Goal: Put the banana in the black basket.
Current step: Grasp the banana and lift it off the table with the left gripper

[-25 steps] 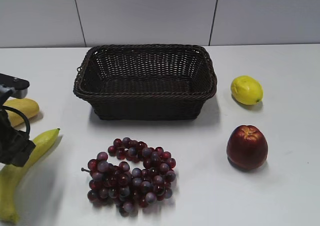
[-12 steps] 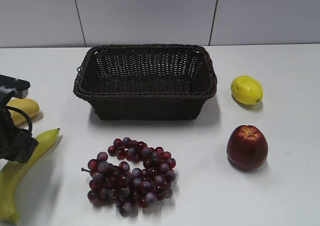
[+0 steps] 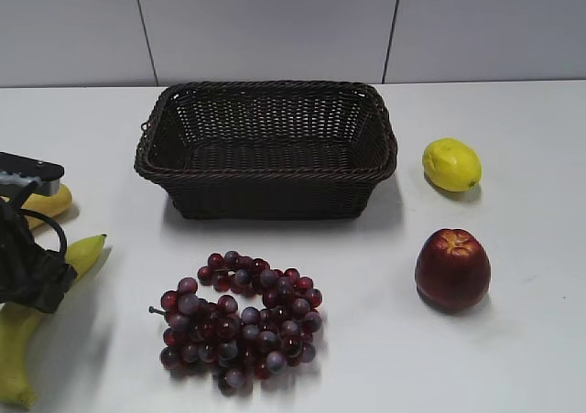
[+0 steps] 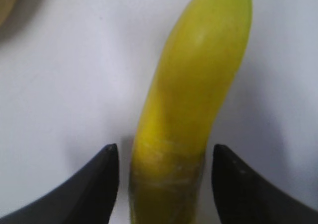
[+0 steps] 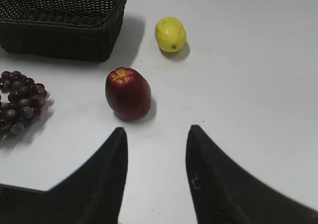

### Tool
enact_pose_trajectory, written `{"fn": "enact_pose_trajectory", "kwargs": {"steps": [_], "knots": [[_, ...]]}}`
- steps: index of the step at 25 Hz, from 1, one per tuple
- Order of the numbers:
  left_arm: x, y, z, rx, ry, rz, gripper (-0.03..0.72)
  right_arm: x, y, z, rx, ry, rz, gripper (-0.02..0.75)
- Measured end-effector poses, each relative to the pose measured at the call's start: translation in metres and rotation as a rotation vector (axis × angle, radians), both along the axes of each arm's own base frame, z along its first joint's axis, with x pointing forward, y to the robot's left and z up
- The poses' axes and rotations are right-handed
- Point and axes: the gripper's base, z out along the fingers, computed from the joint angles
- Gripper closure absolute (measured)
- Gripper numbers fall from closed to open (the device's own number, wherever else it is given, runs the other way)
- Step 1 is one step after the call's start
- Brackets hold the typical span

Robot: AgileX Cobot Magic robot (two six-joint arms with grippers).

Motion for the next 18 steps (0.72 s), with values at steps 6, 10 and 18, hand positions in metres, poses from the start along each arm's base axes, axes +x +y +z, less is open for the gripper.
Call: {"fn": "enact_pose_trajectory", "kwargs": {"steps": [6,10,18], "knots": [[-0.002,0.000,-0.008,0.009,0.053,0.006,0.160,0.000,0.000,0.000,0.000,0.000,0.000,0.439],[-0.002,0.000,-0.011,0.011,0.060,0.006,0.168,0.000,0.000,0.000,0.000,0.000,0.000,0.439],[0.001,0.005,-0.010,0.072,0.032,-0.074,0.282,0.000,0.000,0.000,0.000,0.000,0.000,0.439]]}}
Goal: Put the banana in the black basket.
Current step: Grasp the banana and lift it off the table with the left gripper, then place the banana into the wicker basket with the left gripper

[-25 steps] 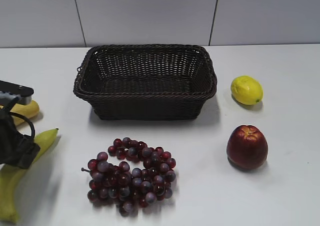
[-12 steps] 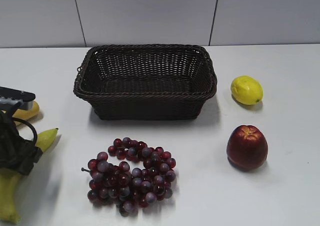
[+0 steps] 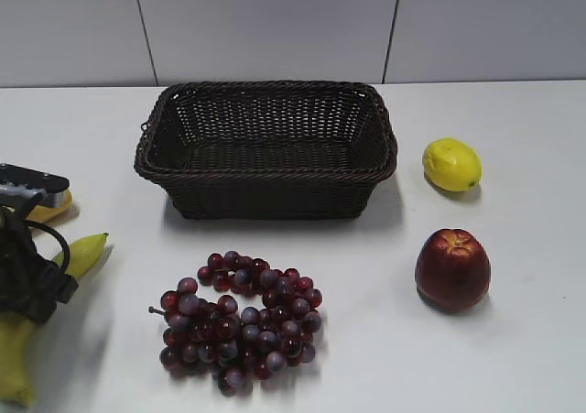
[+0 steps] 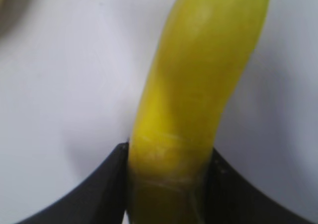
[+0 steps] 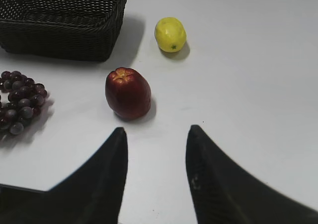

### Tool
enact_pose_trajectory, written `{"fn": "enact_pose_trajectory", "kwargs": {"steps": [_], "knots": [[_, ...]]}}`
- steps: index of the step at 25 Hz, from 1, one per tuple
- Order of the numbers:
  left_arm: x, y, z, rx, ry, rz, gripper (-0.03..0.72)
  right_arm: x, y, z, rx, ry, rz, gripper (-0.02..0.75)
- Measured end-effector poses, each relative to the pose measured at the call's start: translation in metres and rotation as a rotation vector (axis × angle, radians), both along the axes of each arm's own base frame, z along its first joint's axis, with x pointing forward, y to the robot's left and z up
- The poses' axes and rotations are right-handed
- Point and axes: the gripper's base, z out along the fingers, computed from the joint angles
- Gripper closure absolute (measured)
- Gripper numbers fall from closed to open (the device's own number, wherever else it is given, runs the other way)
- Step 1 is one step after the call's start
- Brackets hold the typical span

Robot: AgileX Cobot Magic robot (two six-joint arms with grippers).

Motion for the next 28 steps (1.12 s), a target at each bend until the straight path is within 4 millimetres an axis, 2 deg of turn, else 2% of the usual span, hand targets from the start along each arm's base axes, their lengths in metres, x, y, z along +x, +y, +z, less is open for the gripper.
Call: {"fn": "enact_pose_trajectory", "kwargs": {"steps": [5,9,14,20,24,28], "knots": [[0.009,0.004,0.020,0.069,-0.065,-0.090,0.282,0.000,0.000,0.000,0.000,0.000,0.000,0.439],[0.027,0.002,0.051,0.108,-0.186,-0.250,0.282,0.000,0.000,0.000,0.000,0.000,0.000,0.439],[0.047,-0.016,0.086,0.187,-0.312,-0.594,0.282,0.000,0.000,0.000,0.000,0.000,0.000,0.439],[0.076,-0.036,0.136,0.318,-0.533,-0.777,0.282,0.000,0.000,0.000,0.000,0.000,0.000,0.439],[0.095,-0.062,0.164,0.386,-0.753,-0.906,0.282,0.000,0.000,0.000,0.000,0.000,0.000,0.439],[0.110,-0.106,0.163,0.373,-0.868,-1.033,0.282,0.000,0.000,0.000,0.000,0.000,0.000,0.439]]}}
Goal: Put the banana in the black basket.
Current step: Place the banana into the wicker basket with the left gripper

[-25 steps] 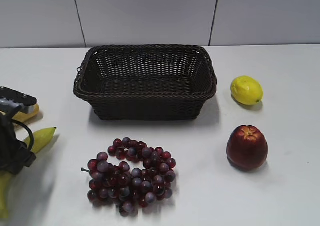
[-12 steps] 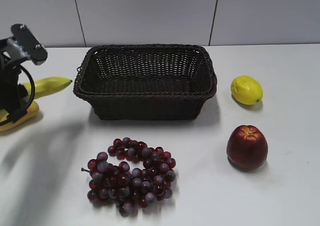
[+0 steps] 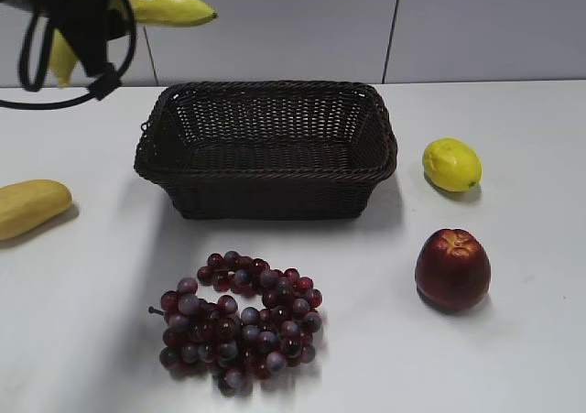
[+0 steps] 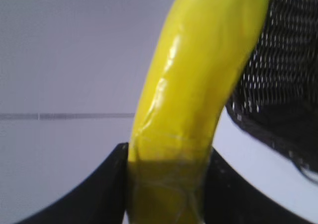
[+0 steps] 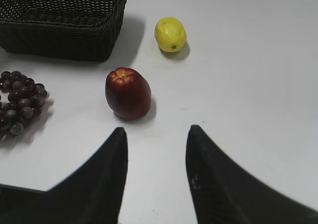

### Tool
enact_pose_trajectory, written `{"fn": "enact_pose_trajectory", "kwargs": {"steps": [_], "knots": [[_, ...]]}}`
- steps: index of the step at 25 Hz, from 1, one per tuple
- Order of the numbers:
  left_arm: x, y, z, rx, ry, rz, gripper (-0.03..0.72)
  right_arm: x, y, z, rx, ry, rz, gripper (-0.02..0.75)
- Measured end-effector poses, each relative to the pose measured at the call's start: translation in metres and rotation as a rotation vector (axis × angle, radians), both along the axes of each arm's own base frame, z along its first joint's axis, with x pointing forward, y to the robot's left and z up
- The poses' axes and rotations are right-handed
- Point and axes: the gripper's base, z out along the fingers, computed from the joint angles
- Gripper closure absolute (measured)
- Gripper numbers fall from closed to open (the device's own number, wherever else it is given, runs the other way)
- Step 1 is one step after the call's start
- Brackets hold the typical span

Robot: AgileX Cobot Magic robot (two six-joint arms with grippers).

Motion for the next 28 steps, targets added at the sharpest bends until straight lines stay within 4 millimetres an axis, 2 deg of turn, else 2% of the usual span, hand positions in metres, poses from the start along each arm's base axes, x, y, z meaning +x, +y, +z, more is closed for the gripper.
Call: {"fn": "enact_pose_trajectory", "kwargs": {"steps": [5,10,14,19,24,28], "knots": [[0.012,-0.045,-0.026,0.012,0.017,-0.097,0.282,0.000,0.000,0.000,0.000,0.000,0.000,0.439],[0.014,-0.072,-0.059,0.036,0.061,-0.159,0.282,0.000,0.000,0.000,0.000,0.000,0.000,0.439],[0.013,-0.078,-0.072,0.025,0.099,-0.154,0.282,0.000,0.000,0.000,0.000,0.000,0.000,0.439],[0.013,-0.078,-0.072,-0.018,0.117,-0.121,0.276,0.000,0.000,0.000,0.000,0.000,0.000,0.439],[0.013,-0.077,-0.072,-0.027,0.123,-0.112,0.100,0.000,0.000,0.000,0.000,0.000,0.000,0.439],[0.010,-0.074,-0.060,-0.042,0.124,-0.089,0.068,0.000,0.000,0.000,0.000,0.000,0.000,0.439]]}}
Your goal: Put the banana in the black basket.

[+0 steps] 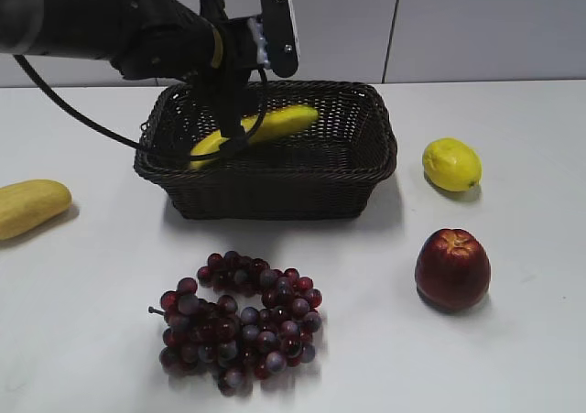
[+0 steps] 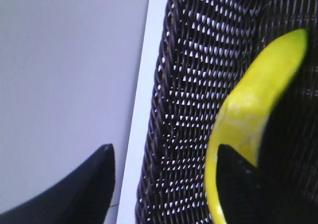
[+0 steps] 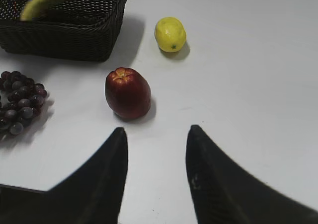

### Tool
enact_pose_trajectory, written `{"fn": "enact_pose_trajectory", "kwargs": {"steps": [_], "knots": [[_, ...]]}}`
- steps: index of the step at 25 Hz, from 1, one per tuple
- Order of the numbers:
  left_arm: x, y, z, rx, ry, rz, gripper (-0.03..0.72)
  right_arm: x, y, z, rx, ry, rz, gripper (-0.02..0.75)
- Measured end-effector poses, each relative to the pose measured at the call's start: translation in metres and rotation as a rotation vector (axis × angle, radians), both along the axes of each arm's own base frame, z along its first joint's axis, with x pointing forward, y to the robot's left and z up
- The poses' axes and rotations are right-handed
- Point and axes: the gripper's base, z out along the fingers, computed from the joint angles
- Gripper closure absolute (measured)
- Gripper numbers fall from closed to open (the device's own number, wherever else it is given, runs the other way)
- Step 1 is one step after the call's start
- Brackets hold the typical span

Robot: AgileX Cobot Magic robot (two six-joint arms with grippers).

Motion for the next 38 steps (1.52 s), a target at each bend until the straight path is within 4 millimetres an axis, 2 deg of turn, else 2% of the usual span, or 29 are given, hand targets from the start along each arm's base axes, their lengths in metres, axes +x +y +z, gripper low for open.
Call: {"fn": "enact_pose_trajectory", "kwargs": {"steps": [4,6,10,16,22,26,29,32,38], "knots": [[-0.005,0.009,0.019,-0.030,0.016,0.068,0.072,0.000,0.000,0.000,0.000,0.000,0.000,0.439],[-0.007,0.020,0.029,-0.042,0.049,0.136,0.091,0.000,0.000,0.000,0.000,0.000,0.000,0.439],[-0.009,0.056,0.040,-0.060,0.174,0.341,0.127,0.000,0.000,0.000,0.000,0.000,0.000,0.439],[-0.020,0.111,0.052,-0.088,0.418,0.704,0.132,0.000,0.000,0.000,0.000,0.000,0.000,0.439],[-0.037,0.147,0.057,-0.164,0.677,0.935,0.132,0.000,0.000,0.000,0.000,0.000,0.000,0.439],[-0.043,0.168,0.065,-0.288,0.763,1.007,0.134,0.000,0.000,0.000,0.000,0.000,0.000,0.439],[-0.059,0.184,0.068,-0.346,0.795,1.051,0.134,0.000,0.000,0.000,0.000,0.000,0.000,0.439],[-0.083,0.200,0.067,-0.355,0.811,1.094,0.136,0.000,0.000,0.000,0.000,0.000,0.000,0.439],[-0.143,0.219,0.065,-0.382,0.817,1.142,0.136,0.000,0.000,0.000,0.000,0.000,0.000,0.439]]}}
